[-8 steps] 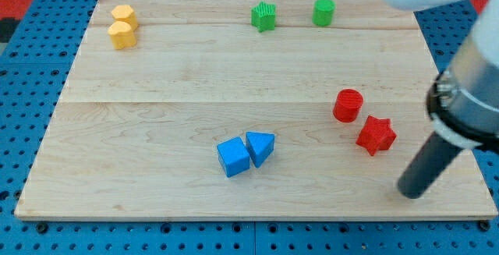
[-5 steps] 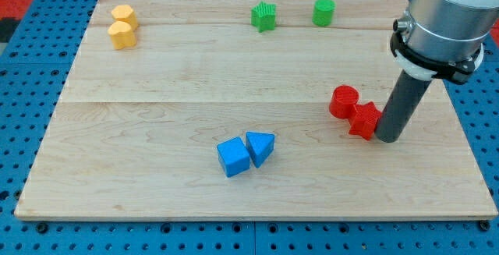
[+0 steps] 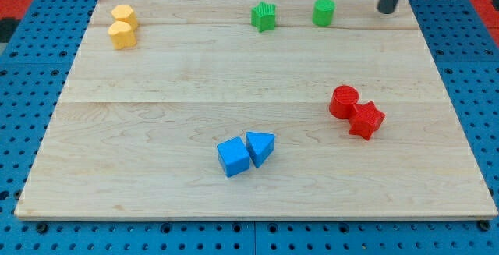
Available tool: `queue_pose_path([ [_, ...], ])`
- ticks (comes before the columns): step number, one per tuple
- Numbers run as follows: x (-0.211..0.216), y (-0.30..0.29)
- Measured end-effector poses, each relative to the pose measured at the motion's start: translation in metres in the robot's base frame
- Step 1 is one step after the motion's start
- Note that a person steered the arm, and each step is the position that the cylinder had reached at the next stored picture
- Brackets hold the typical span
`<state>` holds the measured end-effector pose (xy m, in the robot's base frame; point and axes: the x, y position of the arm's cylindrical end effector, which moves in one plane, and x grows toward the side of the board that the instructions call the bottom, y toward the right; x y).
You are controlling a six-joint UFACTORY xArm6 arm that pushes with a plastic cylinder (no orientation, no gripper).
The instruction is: Set the red and green blocks together with each other
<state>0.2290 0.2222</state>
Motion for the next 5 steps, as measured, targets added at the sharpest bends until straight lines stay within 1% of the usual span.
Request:
queue_pose_path([
  [1, -0.011, -0.063],
  [2, 0.007, -0.084],
  [3, 0.033, -0.058],
  [5, 0.016, -0.125],
])
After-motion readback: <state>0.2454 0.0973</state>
